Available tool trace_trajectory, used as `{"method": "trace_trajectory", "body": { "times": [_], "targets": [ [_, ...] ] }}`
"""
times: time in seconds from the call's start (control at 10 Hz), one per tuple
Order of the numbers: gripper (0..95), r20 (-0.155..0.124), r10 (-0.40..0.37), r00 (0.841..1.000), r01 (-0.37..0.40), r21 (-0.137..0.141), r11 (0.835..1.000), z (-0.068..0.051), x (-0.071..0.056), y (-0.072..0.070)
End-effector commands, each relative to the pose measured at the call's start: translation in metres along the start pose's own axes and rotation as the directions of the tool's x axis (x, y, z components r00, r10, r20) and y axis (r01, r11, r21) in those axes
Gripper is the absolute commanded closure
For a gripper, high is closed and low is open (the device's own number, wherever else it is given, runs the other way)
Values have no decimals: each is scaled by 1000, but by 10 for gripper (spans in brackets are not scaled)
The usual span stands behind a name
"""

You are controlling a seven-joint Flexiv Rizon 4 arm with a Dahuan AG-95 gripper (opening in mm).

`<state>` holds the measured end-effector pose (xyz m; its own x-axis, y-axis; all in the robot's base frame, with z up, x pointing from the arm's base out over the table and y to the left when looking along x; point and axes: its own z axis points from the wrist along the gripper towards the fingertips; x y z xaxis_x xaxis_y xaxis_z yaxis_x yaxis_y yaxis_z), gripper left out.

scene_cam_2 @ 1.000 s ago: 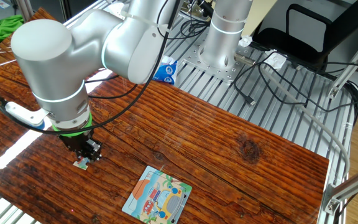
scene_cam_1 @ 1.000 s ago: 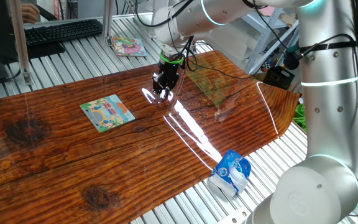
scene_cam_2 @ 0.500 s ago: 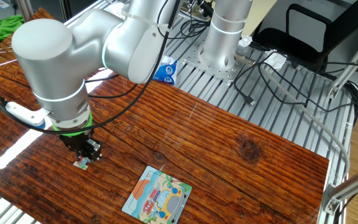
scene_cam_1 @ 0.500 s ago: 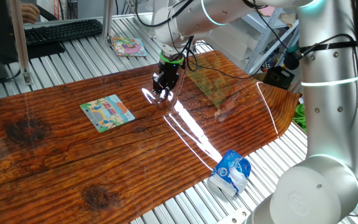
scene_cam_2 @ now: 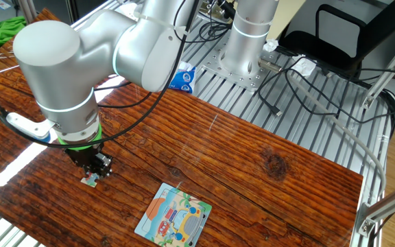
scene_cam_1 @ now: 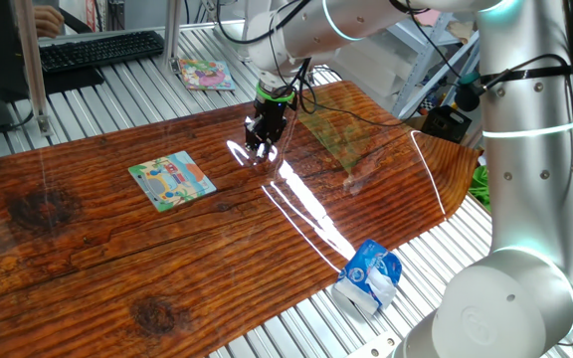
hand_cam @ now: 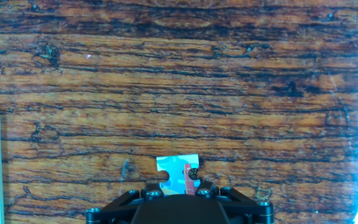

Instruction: Assemble one piece of a puzzle

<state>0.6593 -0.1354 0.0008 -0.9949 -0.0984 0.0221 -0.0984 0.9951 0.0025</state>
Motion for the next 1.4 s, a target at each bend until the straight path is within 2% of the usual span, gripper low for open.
{"method": "trace_trajectory", "body": {
  "times": [0.1, 0.4, 0.8, 1.1, 1.4],
  "targets": [
    [950, 0, -2, 1000, 2, -3, 1000, -1, 1, 0],
    [950, 1, 0, 1000, 0, -11, 1000, -1, 1, 1],
    [950, 2, 16, 1000, -16, -36, 999, -5, 1, 5],
    [950, 1, 44, 999, -44, -39, 998, -19, 3, 22],
    [950, 2, 76, 997, -76, -37, 996, -28, 4, 40]
  ]
}}
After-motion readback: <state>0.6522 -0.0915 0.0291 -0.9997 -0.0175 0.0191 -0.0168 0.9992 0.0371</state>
